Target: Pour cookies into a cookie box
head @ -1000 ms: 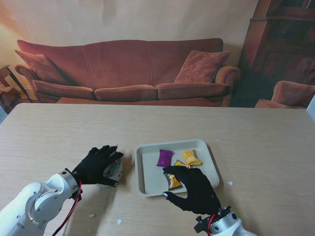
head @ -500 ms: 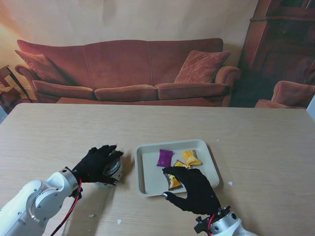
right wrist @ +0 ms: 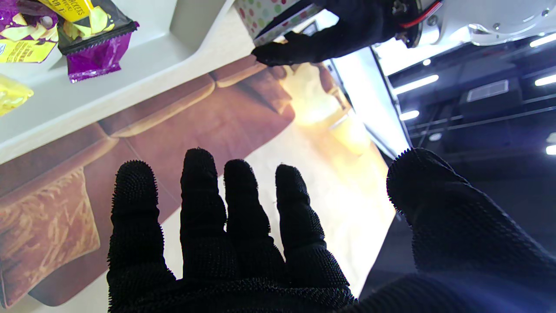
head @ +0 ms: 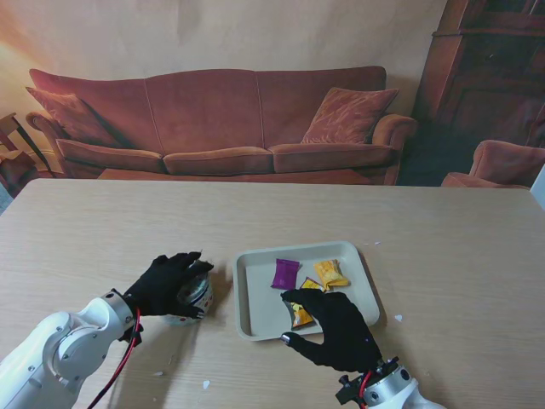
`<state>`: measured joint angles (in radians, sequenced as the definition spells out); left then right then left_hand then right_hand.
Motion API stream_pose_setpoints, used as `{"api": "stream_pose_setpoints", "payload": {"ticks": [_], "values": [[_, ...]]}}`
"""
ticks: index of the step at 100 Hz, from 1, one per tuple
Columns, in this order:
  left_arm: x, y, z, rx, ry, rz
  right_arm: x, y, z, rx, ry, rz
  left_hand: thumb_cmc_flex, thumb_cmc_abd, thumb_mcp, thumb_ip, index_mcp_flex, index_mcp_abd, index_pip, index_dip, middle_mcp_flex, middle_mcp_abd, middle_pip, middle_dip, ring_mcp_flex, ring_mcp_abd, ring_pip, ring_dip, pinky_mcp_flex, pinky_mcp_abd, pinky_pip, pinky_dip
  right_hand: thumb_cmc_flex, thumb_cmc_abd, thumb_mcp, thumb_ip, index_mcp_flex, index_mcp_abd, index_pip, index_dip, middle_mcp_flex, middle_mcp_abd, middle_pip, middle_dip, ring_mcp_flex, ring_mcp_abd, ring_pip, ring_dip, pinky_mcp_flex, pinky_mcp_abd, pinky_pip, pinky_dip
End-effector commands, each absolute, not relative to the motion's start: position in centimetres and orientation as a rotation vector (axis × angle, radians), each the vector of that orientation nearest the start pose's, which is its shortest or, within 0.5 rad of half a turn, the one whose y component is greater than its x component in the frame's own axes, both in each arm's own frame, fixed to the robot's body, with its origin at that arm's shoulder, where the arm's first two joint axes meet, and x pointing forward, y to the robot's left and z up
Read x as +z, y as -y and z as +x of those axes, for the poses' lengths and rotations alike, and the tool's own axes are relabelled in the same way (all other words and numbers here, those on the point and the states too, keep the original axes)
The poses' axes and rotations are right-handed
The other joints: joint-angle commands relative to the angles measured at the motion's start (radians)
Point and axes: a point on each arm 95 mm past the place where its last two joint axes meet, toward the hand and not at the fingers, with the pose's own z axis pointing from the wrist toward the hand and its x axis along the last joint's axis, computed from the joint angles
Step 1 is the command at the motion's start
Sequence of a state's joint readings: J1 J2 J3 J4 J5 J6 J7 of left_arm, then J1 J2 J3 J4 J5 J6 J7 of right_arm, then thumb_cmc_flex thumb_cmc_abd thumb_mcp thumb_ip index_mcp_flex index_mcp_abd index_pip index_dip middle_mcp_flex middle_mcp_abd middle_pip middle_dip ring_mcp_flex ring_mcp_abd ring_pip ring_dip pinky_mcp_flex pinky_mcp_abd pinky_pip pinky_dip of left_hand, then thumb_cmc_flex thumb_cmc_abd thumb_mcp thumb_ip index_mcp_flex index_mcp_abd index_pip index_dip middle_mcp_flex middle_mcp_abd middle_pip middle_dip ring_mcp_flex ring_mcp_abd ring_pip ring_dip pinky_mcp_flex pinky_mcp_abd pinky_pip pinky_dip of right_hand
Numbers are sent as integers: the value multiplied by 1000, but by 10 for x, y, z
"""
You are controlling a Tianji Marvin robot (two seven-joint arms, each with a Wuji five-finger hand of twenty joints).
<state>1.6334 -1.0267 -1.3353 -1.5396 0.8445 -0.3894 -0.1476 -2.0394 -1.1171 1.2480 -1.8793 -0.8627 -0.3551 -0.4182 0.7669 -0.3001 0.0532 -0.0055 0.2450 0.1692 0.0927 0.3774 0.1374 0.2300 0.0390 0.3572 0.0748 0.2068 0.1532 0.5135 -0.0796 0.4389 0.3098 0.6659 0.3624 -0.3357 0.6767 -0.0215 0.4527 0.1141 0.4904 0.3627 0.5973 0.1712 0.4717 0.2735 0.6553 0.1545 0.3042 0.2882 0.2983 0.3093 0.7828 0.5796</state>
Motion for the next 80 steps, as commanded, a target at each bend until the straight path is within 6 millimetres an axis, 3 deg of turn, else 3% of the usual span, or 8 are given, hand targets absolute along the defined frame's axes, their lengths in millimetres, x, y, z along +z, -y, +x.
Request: {"api": "stream_pose_setpoints", "payload": {"ticks": [1,44,80], "values": [[-365,-44,371,-1579,-1839,-1314,-324,-50,245,-2727,1563,-1573,28,-38,22,-6,16,-20,15,13,4,-7,4,16,36,2,29,38,64,26,388,108,10,26,-4,-13,12,-7,36,0,27,-8,-11,-3,14,-6,12,10,-6,6,17,-9],[-365,-42,373,-1612,-1812,-1265,-324,-51,245,-2721,1573,-1577,42,-67,69,-6,39,6,23,13,17,1,6,37,67,8,105,162,88,-31,565,225,12,26,1,-13,27,-8,36,1,29,-7,-11,-2,12,-6,12,10,-7,4,16,-10],[-361,-41,372,-1654,-1768,-1263,-325,-51,245,-2718,1577,-1579,50,-90,121,-8,63,33,33,7,33,5,10,44,90,11,153,200,116,-40,638,254,13,26,5,-13,40,-7,34,3,29,-9,-12,-2,12,-7,13,9,-7,4,17,-11]]}}
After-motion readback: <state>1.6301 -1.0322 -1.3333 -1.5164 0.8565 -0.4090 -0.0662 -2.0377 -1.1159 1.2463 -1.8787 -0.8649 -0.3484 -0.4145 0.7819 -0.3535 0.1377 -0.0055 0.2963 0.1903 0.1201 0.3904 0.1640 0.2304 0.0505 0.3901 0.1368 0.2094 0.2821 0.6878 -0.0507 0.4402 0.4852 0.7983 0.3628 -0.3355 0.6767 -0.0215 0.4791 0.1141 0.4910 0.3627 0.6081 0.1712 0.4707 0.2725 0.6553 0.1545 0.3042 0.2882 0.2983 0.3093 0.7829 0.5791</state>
